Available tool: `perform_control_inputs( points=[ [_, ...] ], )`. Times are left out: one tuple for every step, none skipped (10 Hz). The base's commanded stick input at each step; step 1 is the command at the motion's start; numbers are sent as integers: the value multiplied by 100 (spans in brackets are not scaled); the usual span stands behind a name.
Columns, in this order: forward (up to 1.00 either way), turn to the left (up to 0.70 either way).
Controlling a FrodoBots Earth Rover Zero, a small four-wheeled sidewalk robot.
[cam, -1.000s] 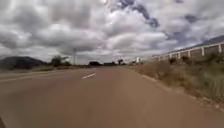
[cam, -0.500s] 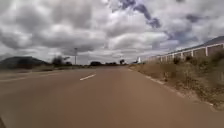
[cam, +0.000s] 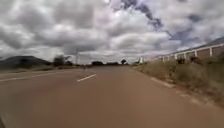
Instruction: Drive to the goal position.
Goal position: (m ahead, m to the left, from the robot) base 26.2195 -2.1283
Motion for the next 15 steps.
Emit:
perform_control_inputs(
  points=[
    [85,0],
    [85,0],
    [85,0],
    [85,0],
    [85,0],
    [85,0],
    [85,0],
    [85,-4],
    [85,-22],
    [85,-26],
    [85,-28],
    [85,-18],
    [85,-5],
    [85,0],
    [85,0]
  ],
)
